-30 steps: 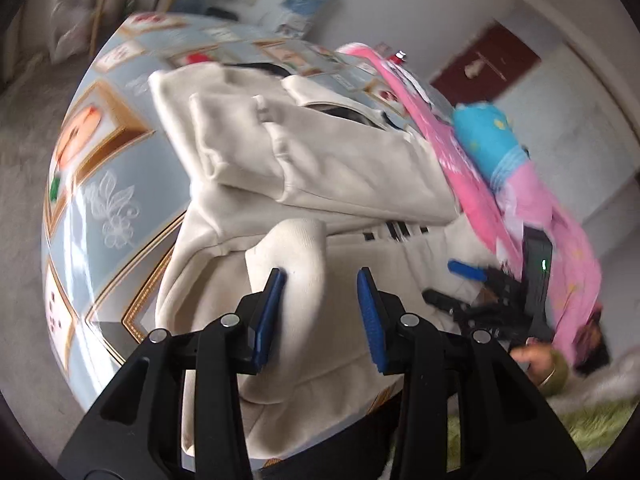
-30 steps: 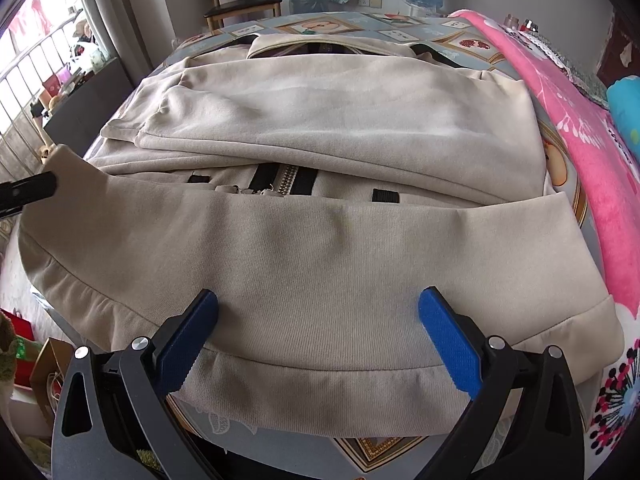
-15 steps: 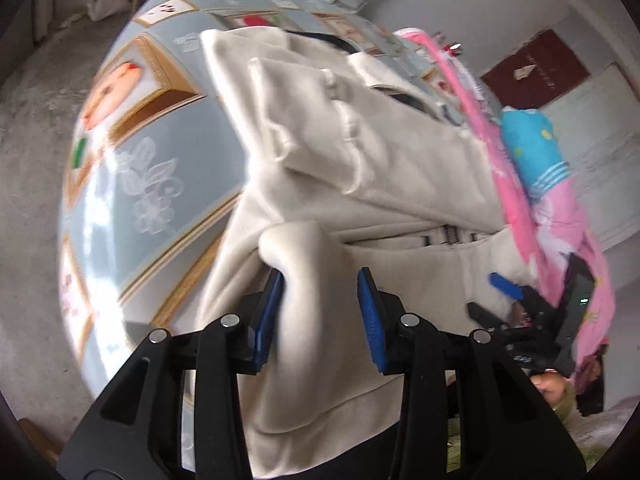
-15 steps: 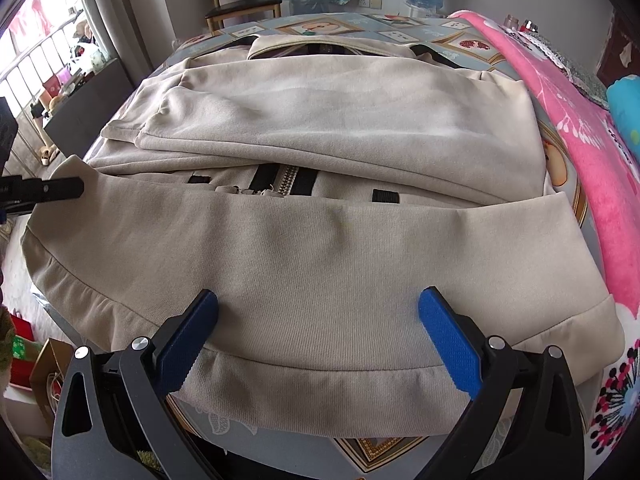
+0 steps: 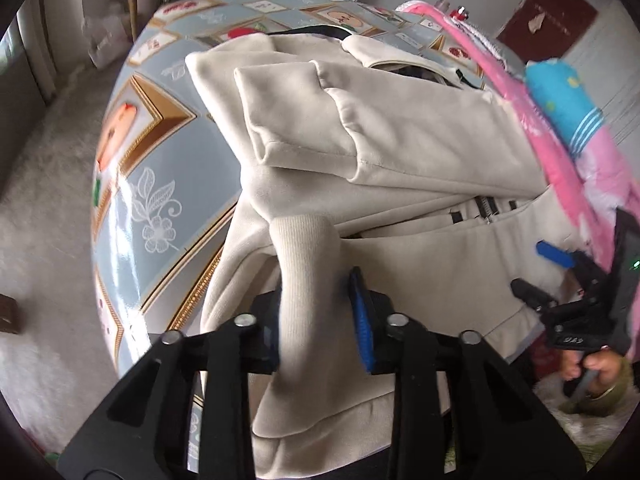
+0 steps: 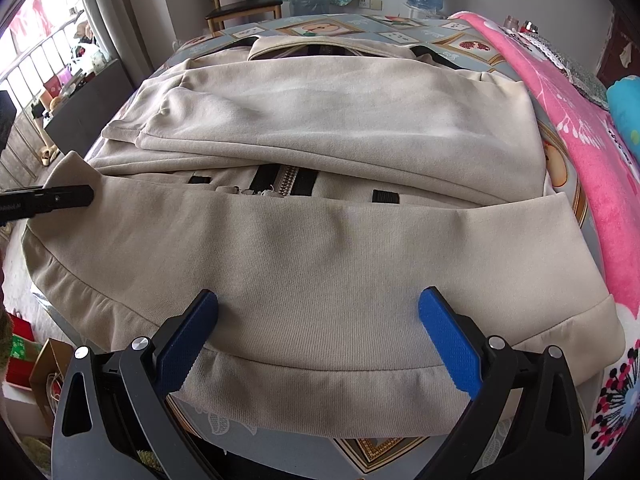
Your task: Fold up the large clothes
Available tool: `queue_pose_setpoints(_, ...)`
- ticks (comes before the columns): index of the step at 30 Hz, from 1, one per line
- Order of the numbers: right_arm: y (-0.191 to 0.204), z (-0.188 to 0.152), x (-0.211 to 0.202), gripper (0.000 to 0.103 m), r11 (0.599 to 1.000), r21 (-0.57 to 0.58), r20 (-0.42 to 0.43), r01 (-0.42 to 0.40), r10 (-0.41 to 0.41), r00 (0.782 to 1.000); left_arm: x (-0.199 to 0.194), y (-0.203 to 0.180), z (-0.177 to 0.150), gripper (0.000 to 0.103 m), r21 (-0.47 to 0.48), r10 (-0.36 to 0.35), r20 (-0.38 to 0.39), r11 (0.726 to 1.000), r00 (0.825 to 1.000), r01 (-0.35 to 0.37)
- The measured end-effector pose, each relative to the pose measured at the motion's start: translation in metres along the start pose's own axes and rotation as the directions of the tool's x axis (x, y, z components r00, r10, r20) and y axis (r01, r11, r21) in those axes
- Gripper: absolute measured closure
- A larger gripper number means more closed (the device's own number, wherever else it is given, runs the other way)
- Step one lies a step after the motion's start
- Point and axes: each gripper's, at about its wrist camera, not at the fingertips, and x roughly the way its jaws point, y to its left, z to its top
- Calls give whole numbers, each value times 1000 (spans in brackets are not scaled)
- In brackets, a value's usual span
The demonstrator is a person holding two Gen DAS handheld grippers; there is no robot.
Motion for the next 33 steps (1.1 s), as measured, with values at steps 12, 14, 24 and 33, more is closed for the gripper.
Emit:
queue_pose_setpoints(12,-35,-4,-21,9,997,41,56,-68,66,996,0,-45,-18,95,155,283,90,943,955,-294)
queue_pose_setpoints(14,-57,-3,-31,12,997,72,83,-42,36,996,1,-46,-18,95,159,301,93,936,949,-312)
queue_pose_setpoints(24,-157,20,-39,45,980,178,125,85,-108,986,4,-53,-19,94,152,341,94,923,935,-352)
queue_pose_setpoints(33,-188,34,-8,66,976,210,49,-60,51,997,7,-55,-17,94,131,356,84,922,931,-364)
